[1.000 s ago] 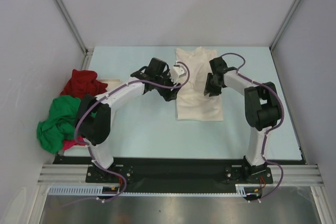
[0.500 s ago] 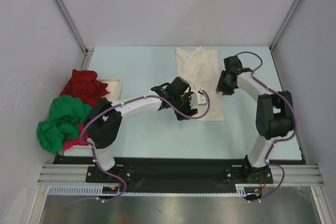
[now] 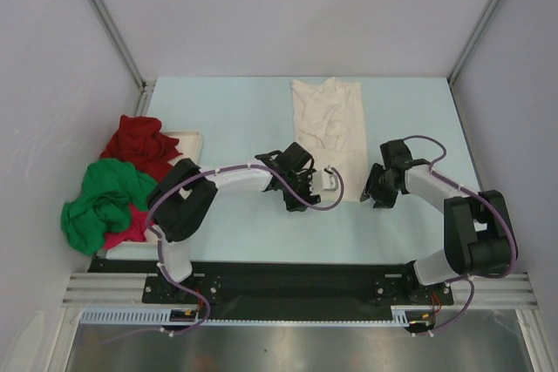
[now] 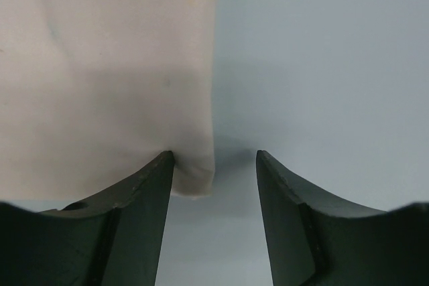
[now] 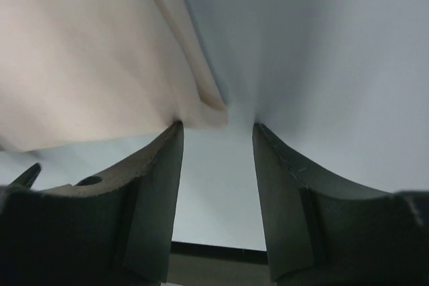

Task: Fold and stack the t-shirts
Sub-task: Fold the tshirt

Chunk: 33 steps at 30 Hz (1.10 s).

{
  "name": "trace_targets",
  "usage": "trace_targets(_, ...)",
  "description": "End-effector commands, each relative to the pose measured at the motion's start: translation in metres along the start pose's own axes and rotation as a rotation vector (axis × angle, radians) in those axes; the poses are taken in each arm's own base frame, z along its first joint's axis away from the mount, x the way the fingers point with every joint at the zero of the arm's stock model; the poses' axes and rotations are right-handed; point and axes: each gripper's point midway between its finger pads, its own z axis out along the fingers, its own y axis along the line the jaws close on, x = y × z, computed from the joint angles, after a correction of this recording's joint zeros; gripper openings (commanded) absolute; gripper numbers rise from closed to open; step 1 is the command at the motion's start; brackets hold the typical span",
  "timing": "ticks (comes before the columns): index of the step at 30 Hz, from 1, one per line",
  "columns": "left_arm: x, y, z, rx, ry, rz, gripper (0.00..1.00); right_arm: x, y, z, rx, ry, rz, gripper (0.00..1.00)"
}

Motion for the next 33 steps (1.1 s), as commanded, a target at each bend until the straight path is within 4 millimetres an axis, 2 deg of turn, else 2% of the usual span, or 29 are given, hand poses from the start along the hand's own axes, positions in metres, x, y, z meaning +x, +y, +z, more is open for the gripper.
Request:
trace_targets(1, 0.004, 0.000, 0.006, 0.006, 0.003, 0.023, 0.58, -0.008, 0.018, 0.007, -0.081, -0.027, 0.025, 0.51)
trace_targets(4, 0.005, -0.004, 0.001, 0.010, -0.003, 0.033, 0.61, -0.006, 0.012, 0.014, -0.066, -0.022, 0.033, 0.48)
trace_targets(5, 0.006, -0.005, -0.003, 0.001, -0.009, 0.041, 0.61, -0.007, 0.012, 0.014, -0.065, -0.024, 0.036, 0.44)
trace_targets(9, 0.008, 0.001, -0.007, -0.049, 0.001, 0.082, 0.62, -0.013, 0.005, 0.016, -0.042, -0.054, 0.045, 0.39)
trace_targets(10, 0.009, 0.004, -0.006, -0.062, 0.005, 0.085, 0.62, -0.018, 0.006, 0.016, -0.045, -0.064, 0.046, 0.36)
trace_targets(11, 0.007, 0.009, -0.006, -0.081, 0.010, 0.087, 0.60, -0.018, 0.005, 0.017, -0.043, -0.064, 0.046, 0.26)
trace_targets(12, 0.013, 0.012, 0.000, -0.090, 0.040, 0.076, 0.57, -0.018, 0.005, 0.017, -0.042, -0.061, 0.041, 0.20)
trace_targets(14, 0.011, 0.016, 0.002, -0.100, 0.055, 0.069, 0.45, -0.018, 0.004, 0.017, -0.043, -0.057, 0.047, 0.05)
trace_targets(15, 0.011, 0.015, 0.005, -0.100, 0.060, 0.070, 0.41, -0.017, 0.003, 0.016, -0.048, -0.052, 0.050, 0.02)
trace_targets(16, 0.013, 0.015, 0.007, -0.100, 0.070, 0.071, 0.32, -0.017, 0.002, 0.015, -0.050, -0.055, 0.052, 0.00)
trace_targets(18, 0.013, 0.014, 0.008, -0.099, 0.074, 0.075, 0.22, -0.016, 0.000, 0.008, -0.051, -0.068, 0.054, 0.00)
trace_targets(20, 0.014, 0.012, 0.008, -0.089, 0.076, 0.071, 0.01, -0.012, -0.004, 0.003, -0.042, -0.065, 0.055, 0.00)
trace_targets(25, 0.010, 0.007, -0.003, -0.085, 0.063, 0.056, 0.00, -0.002, -0.007, -0.016, -0.049, -0.074, 0.054, 0.00)
trace_targets(29, 0.007, -0.004, -0.027, -0.077, 0.052, 0.051, 0.00, 0.013, -0.009, -0.038, -0.054, -0.068, 0.060, 0.00)
trace_targets(31, -0.003, -0.012, -0.043, -0.069, 0.016, 0.056, 0.00, 0.019, -0.004, -0.052, -0.075, -0.086, 0.056, 0.00)
trace_targets(32, 0.000, -0.022, -0.047, -0.042, 0.033, 0.059, 0.00, 0.028, -0.006, -0.058, -0.063, -0.065, 0.059, 0.00)
trace_targets(33, -0.006, -0.029, -0.057, -0.035, 0.015, 0.069, 0.00, 0.032, -0.004, -0.064, -0.065, -0.062, 0.066, 0.00)
